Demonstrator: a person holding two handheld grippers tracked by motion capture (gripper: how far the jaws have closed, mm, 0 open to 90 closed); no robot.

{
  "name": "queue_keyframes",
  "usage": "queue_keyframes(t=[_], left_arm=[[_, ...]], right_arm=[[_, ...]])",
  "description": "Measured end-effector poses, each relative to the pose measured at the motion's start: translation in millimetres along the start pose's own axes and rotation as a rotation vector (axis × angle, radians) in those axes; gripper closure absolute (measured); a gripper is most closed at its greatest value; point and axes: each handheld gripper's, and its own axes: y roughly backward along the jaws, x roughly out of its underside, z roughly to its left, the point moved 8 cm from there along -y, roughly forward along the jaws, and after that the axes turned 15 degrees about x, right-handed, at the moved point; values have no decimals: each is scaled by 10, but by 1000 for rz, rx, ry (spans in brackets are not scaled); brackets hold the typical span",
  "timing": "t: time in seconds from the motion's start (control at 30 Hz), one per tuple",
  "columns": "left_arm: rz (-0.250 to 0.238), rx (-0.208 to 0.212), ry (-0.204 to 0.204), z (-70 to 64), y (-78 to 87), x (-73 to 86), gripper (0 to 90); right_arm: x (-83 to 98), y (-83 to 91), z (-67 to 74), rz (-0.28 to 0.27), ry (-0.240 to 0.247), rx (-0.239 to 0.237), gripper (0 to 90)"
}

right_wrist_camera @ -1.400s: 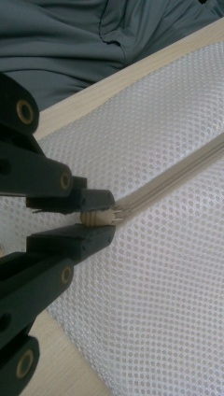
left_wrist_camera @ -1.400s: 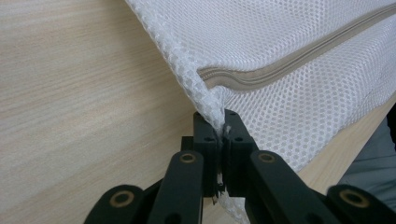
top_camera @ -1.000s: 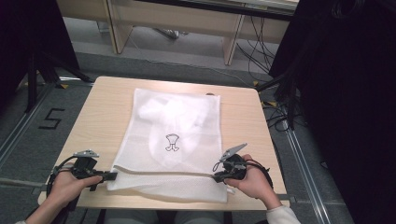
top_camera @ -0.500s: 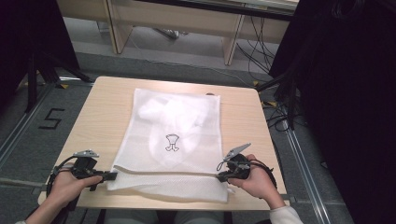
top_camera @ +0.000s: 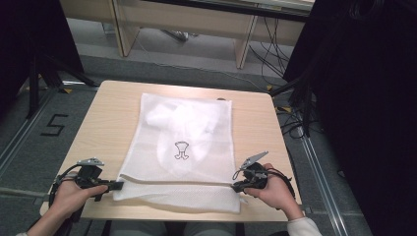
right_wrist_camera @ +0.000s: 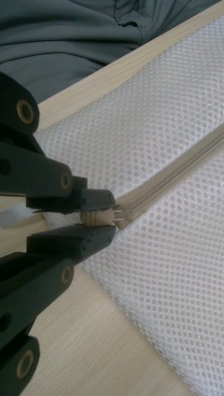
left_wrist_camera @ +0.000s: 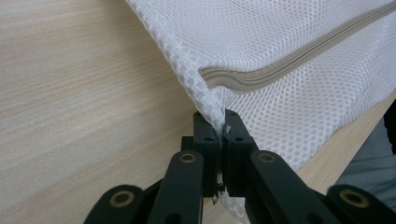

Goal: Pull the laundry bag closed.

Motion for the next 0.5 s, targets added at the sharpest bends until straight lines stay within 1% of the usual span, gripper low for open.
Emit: queue_keyframes(t=[0.1,0.17,0.23,0.3,0.33,0.37,0.4,0.43,0.47,0.5], left_arm=[[1,0,-1,2,1,2,858],[0,1,0,3,0,2,858],[1,2,0,1,-4,3,858],[5,0,-2,5,-1,5,858],[-7,-8,1,7,-6,1,858],[-4,-4,0,8,-5,4,858],[-7,-3,-1,7,-8,3,858],[-15,-4,-2,8,-14,-1,857],[-13,-4,-2,9,-13,1,857],[-13,-4,-2,9,-13,1,858]], right_arm=[[3,-14,-8,-1,12,2,825],[17,-22,-9,6,-4,3,824],[21,-26,-15,5,-1,2,825],[28,-23,-11,16,-2,-3,825],[33,-35,-23,18,6,8,825],[44,-36,-23,31,-7,13,825],[43,-41,-16,24,-6,5,825],[50,-40,1,31,-17,-1,825],[44,-45,-19,22,4,4,825],[44,-47,-24,22,11,7,825]])
